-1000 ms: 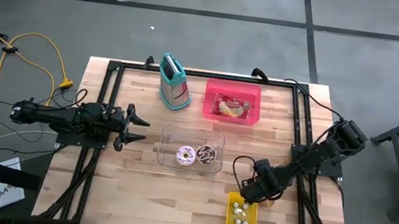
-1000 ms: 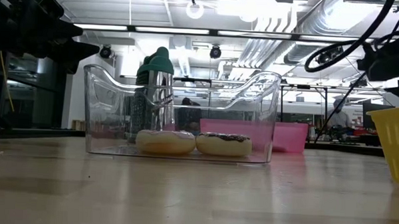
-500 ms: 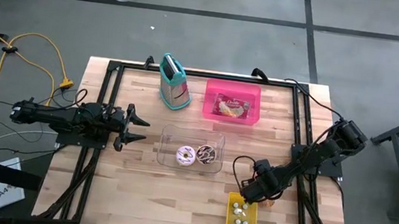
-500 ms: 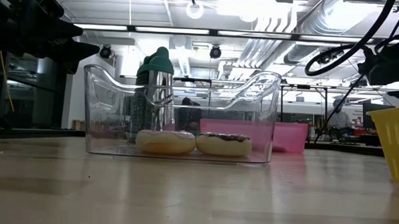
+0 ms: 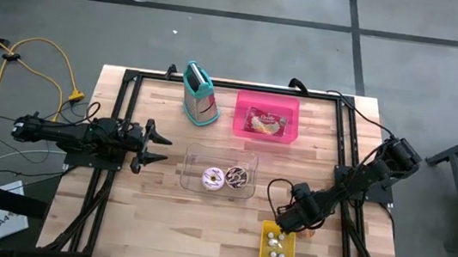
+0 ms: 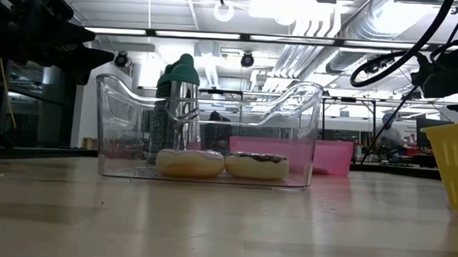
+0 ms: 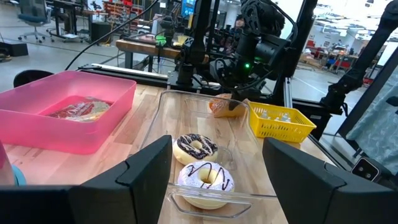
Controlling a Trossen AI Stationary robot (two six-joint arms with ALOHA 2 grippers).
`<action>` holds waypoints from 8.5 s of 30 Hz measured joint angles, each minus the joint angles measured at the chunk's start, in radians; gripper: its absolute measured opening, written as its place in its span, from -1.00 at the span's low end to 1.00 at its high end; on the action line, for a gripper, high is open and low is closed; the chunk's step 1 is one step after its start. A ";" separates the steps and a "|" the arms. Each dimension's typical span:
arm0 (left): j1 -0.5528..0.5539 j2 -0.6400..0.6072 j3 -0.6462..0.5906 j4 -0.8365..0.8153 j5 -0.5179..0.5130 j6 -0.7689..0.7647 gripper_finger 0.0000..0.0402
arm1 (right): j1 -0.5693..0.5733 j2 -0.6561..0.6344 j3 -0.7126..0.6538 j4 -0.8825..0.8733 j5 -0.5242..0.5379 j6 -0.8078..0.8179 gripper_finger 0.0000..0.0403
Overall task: Pick & Place Food Item
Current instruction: Put the brown donut into the transparent bin, then return to Home Position
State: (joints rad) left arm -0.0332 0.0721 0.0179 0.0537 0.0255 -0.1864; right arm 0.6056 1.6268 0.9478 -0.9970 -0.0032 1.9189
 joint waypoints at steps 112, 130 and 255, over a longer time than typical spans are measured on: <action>0.000 0.000 0.000 0.000 0.000 0.000 0.22 | -0.655 -0.018 0.361 0.839 -0.316 -1.129 0.15; 0.000 0.000 0.000 0.001 0.000 0.000 0.22 | -0.652 0.209 0.678 0.410 -0.138 -1.437 0.15; 0.000 0.017 0.000 0.060 0.000 0.000 0.22 | -0.595 0.347 0.674 0.538 0.117 -1.873 0.62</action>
State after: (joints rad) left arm -0.0332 0.0887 0.0179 0.1135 0.0257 -0.1864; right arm 0.0104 1.9741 1.6218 -0.4593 0.1140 0.0455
